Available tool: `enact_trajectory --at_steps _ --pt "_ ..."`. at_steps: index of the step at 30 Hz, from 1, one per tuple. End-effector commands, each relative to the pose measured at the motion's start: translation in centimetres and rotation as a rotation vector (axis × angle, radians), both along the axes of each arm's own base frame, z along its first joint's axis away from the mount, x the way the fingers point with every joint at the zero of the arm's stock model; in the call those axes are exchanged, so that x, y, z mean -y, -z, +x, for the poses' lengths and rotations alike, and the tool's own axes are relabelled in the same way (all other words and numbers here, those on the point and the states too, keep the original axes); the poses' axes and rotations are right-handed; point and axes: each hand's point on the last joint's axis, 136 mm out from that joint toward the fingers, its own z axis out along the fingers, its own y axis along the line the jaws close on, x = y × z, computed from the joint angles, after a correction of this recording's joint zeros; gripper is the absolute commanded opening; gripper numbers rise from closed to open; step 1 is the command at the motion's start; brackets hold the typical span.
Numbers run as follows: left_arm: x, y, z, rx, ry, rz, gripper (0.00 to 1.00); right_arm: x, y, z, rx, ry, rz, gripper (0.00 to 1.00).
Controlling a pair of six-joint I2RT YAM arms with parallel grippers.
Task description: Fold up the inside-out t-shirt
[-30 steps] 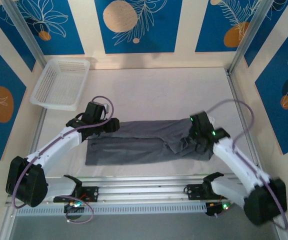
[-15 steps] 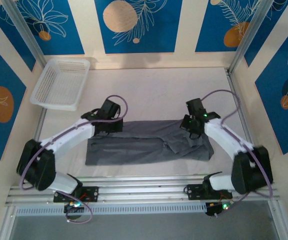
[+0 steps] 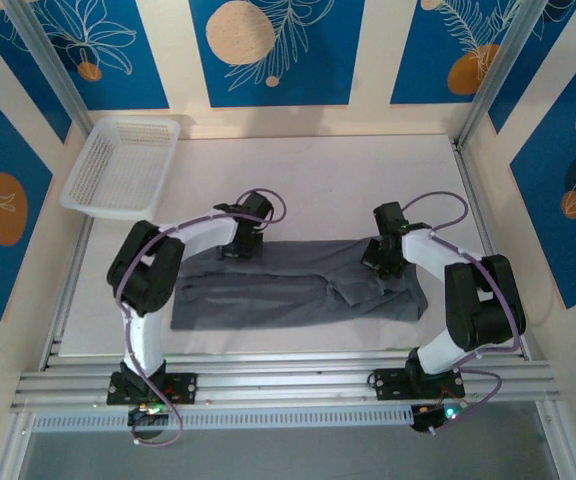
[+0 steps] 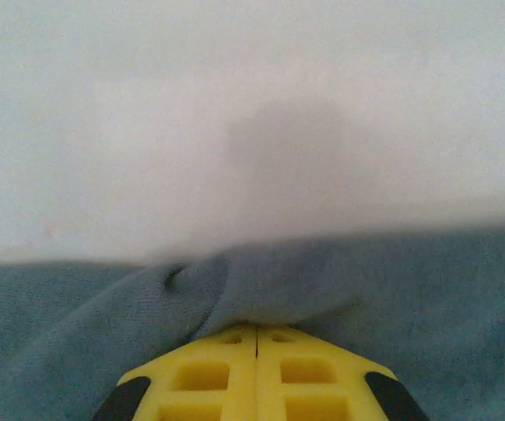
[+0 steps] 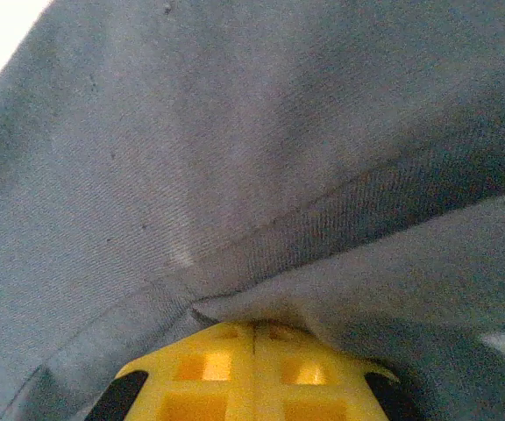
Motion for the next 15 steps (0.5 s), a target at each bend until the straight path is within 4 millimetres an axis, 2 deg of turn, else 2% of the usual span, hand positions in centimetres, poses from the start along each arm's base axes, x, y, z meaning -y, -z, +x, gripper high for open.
enact_trajectory --at_steps 1,3,7,9,13,15 --pt "0.6 1.6 3.0 0.007 -0.030 -0.019 0.00 -1.2 1.4 -1.4 -0.076 0.086 0.122 0.00" --pt "2.1 2.3 5.2 -0.011 -0.024 -0.073 0.00 -1.6 1.1 -1.6 -0.083 0.104 0.128 0.00" --pt "5.9 2.5 10.5 0.007 0.011 -0.172 0.00 -3.8 0.6 -2.5 -0.092 0.134 0.223 0.00" --pt "8.2 1.9 13.6 0.036 0.026 -0.240 0.00 -6.8 0.2 -3.1 -0.079 0.079 0.313 0.00" --pt "12.2 0.0 19.5 0.145 0.038 -0.391 0.00 -12.5 0.8 -5.5 -0.118 0.099 0.410 0.00" --pt "13.3 -1.3 21.9 0.211 0.022 -0.489 0.00 -16.6 0.7 -6.4 -0.087 0.073 0.460 0.00"
